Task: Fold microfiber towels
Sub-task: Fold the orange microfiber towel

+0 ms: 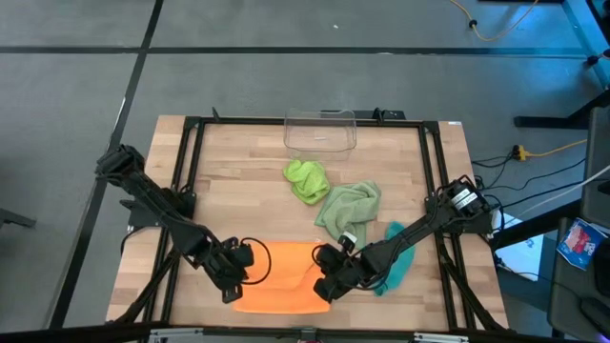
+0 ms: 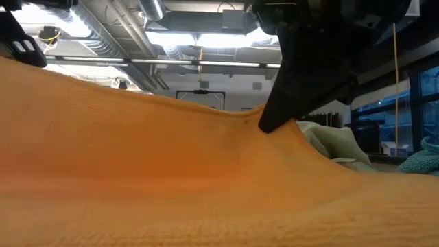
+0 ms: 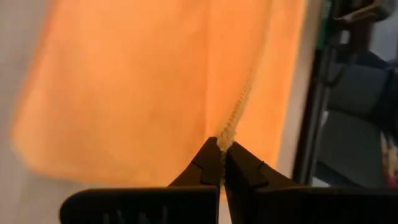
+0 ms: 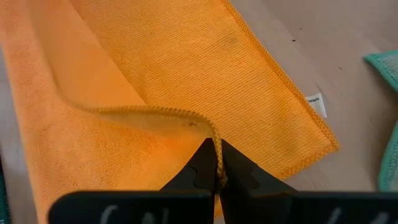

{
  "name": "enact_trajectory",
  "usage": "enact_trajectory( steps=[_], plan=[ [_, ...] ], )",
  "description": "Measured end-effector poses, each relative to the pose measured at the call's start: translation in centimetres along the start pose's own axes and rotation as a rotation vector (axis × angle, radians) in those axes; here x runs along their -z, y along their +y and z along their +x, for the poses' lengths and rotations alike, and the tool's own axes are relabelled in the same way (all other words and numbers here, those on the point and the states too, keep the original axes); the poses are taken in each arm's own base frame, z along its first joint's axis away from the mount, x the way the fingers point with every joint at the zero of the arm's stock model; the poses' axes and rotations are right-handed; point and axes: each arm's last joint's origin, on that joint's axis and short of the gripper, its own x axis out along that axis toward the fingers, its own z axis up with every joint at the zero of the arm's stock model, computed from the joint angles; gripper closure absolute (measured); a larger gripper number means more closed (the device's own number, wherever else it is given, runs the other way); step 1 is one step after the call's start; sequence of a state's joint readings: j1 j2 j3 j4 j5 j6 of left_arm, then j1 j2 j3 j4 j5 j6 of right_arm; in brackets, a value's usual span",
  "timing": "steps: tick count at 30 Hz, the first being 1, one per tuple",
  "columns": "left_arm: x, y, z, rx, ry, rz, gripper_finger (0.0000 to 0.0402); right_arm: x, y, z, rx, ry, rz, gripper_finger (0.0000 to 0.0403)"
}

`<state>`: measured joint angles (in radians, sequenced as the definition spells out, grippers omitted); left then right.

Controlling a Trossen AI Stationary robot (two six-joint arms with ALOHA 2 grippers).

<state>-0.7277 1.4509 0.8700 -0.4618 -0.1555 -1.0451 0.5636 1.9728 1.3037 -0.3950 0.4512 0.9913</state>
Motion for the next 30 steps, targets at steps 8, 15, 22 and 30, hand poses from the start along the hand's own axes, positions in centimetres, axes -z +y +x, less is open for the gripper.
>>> enact_trajectory(
  steps=[8,15,22,30],
  plan=[
    [-0.5,1.1,0.1,-0.076,0.02,-0.023,0.0401,0.0,0.0,0.0,0.001,0.001,-0.005,0.0393],
    [-0.8,1.5,0.2,-0.101,0.023,-0.034,0.0401,0.1,-0.1,0.0,0.015,0.003,-0.012,0.0393],
    [-0.6,1.8,0.1,-0.124,0.037,-0.05,0.0401,-0.6,0.1,-0.7,0.061,-0.002,-0.03,0.0393],
    [-0.4,2.1,0.1,-0.154,0.063,-0.053,0.0401,-1.1,0.3,-1.3,0.094,0.006,-0.046,0.0393]
  ],
)
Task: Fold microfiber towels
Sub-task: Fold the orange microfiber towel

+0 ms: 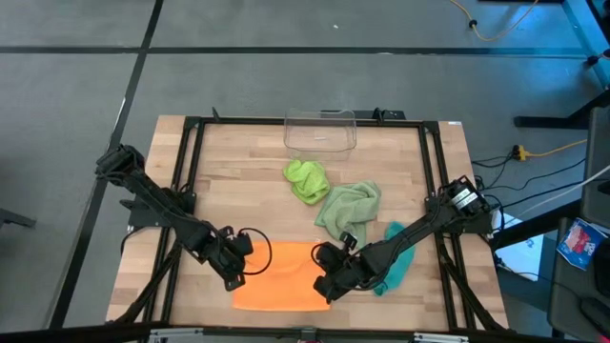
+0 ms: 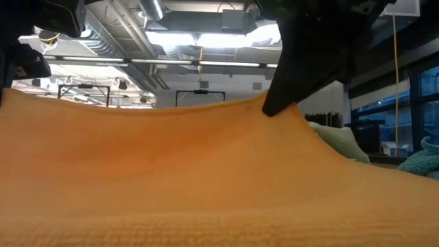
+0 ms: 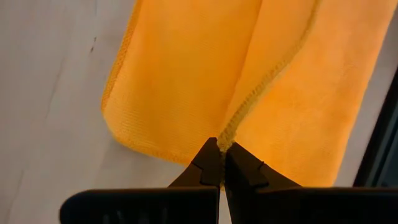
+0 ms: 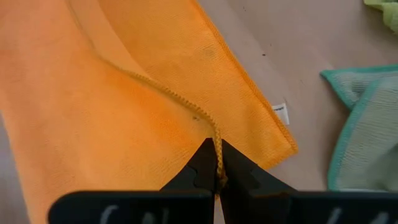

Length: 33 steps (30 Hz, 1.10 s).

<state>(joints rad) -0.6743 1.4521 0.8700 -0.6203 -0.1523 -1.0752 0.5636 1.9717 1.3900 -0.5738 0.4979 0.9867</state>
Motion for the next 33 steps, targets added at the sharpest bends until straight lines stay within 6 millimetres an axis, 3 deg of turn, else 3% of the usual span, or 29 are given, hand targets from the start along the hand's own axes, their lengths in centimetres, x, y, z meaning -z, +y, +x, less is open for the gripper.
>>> enact_trajectory(
  steps=[18,33],
  plan=[
    [-0.1,0.6,-1.0,-0.047,-0.061,-0.02,0.0401,-0.4,-0.2,-0.2,0.045,-0.011,-0.004,0.0393],
    [-1.0,1.2,-0.6,-0.101,-0.123,-0.044,0.0401,-1.6,-1.8,1.6,0.088,0.047,0.03,0.0393]
  ],
)
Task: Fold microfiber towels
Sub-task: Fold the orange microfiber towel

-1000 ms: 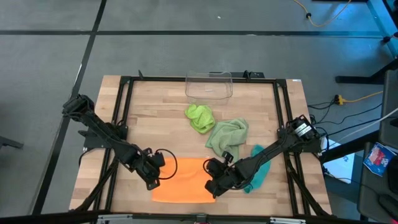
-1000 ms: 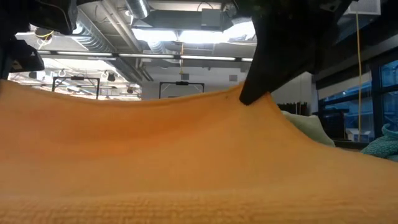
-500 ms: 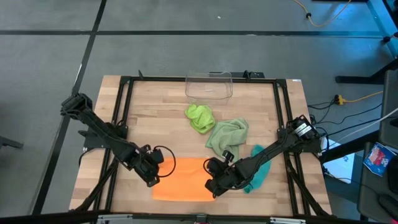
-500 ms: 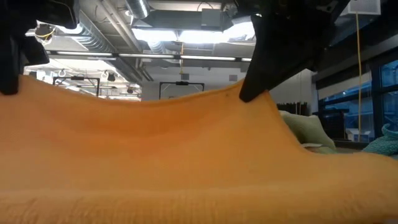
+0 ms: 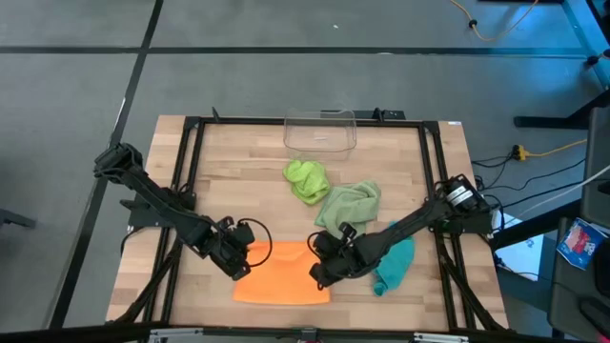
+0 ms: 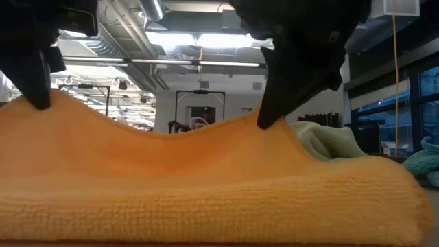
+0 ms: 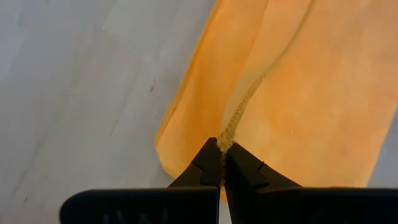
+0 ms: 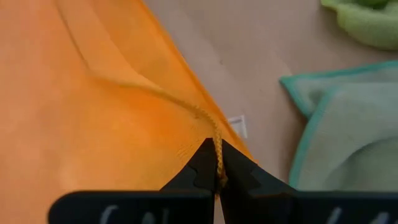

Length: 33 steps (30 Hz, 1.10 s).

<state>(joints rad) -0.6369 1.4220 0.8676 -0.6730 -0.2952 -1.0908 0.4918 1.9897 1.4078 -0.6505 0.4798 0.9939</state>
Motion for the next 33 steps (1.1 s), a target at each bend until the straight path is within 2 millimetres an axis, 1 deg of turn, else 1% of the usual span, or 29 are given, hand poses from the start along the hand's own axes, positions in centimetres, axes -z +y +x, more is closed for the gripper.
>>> enact_trajectory(
  steps=[5,7,10,14,18,22,28,33],
  plan=[
    [0.6,0.5,0.7,-0.011,0.049,0.0,0.04,0.5,-0.2,0.5,-0.017,0.061,-0.004,0.0393],
    [0.9,1.0,1.1,-0.023,0.067,-0.019,0.0393,0.8,-0.5,0.7,-0.008,0.076,0.012,0.0393],
    [1.2,1.5,1.6,-0.045,0.078,-0.021,0.0367,1.0,-0.7,0.9,0.001,0.081,0.016,0.0393],
    [1.2,2.1,2.0,-0.068,0.084,-0.031,0.0322,0.6,-1.0,1.1,0.017,0.081,0.05,0.0387],
    [1.0,2.2,2.0,-0.073,0.081,-0.042,0.0284,0.3,-1.4,1.4,0.027,0.097,0.05,0.0362],
    [0.9,2.2,2.1,-0.068,0.092,-0.047,0.0265,0.1,-1.7,1.6,0.031,0.11,0.028,0.0326],
    [1.0,2.2,2.1,-0.053,0.125,-0.049,0.0263,-0.4,-2.2,1.9,0.032,0.133,-0.017,0.0267],
    [1.2,2.1,2.0,-0.026,0.182,-0.053,0.0264,-1.9,-2.4,1.4,0.049,0.167,-0.018,0.0244]
  ],
)
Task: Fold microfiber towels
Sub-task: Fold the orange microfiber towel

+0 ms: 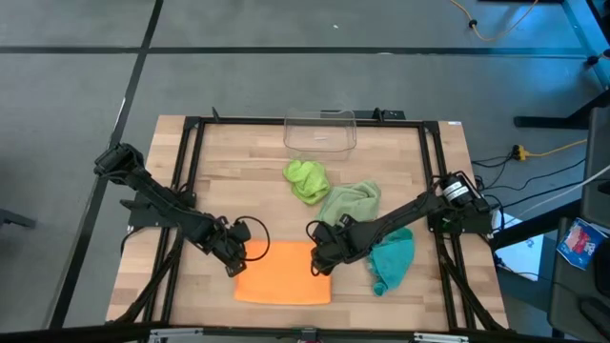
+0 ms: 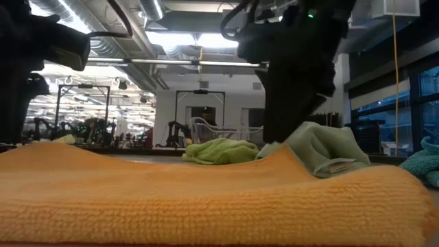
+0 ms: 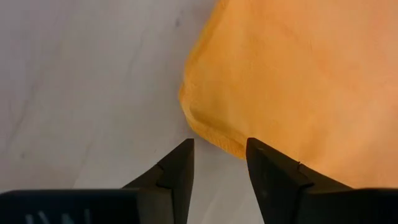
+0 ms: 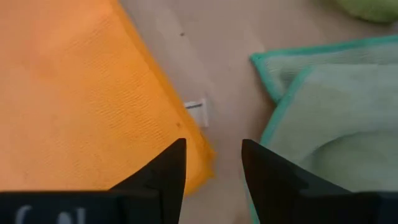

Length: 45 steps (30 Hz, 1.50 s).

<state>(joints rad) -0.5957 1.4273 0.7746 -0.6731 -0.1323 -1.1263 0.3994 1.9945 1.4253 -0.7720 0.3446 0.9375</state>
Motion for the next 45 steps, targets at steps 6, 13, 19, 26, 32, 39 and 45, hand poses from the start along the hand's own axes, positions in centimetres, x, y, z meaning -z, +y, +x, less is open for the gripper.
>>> enact_trajectory(
  steps=[6,13,19,26,32,39,45],
  plan=[
    [-0.4,-0.8,-0.7,0.031,-0.009,0.005,0.0264,-1.7,0.7,-2.3,-0.015,-0.014,-0.008,0.0246],
    [0.5,-3.4,-1.7,0.231,-0.037,0.129,0.0264,0.8,4.3,-4.6,-0.16,-0.097,-0.242,0.0256],
    [2.1,-4.1,-2.0,0.254,-0.037,0.208,0.0264,3.6,6.5,-6.1,-0.254,-0.137,-0.343,0.0256],
    [3.7,-4.6,-2.3,0.24,-0.093,0.318,0.0264,6.4,8.1,-7.4,-0.349,-0.128,-0.509,0.0256],
    [3.9,-4.7,-2.5,0.181,-0.252,0.318,0.0264,6.8,9.4,-5.7,-0.303,-0.244,-0.398,0.0256],
    [1.5,-5.0,-1.2,0.157,-0.341,0.278,0.0264,5.4,9.2,-0.1,-0.185,-0.219,-0.211,0.0256],
    [-0.4,-2.9,1.1,-0.024,-0.222,0.148,0.0264,4.4,7.8,1.7,-0.162,-0.062,-0.081,0.0256]
  ],
)
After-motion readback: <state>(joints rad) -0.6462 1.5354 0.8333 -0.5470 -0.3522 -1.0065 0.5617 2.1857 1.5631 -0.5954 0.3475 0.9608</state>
